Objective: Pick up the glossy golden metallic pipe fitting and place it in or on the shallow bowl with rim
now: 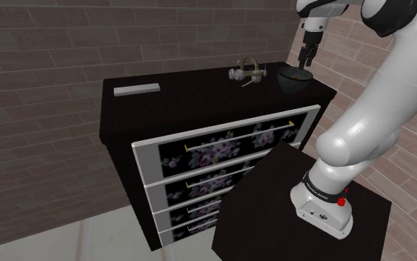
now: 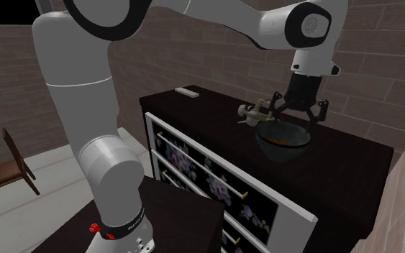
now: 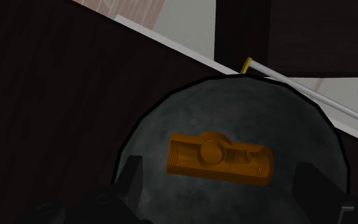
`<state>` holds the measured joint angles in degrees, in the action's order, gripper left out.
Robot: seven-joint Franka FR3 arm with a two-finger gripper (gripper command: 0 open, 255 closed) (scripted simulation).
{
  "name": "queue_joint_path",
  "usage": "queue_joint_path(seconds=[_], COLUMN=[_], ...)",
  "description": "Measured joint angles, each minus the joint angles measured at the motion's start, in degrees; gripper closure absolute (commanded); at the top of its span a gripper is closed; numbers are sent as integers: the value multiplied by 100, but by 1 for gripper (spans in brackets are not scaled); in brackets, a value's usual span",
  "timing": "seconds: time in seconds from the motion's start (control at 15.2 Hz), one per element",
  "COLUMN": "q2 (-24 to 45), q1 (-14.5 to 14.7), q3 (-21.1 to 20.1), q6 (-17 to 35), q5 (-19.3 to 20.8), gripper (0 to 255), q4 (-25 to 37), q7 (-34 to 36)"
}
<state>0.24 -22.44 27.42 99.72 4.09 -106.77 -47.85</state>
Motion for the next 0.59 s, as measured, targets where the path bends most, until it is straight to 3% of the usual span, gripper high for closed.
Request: queue_joint_path(seconds=[0.4,0.59], q2=[103,105], q1=[8,7], q3=[-9,-8], q6=[-674,-732], q5=[-56,-56], gripper=[0,0], q4=[773,829], q7=[-39,-45])
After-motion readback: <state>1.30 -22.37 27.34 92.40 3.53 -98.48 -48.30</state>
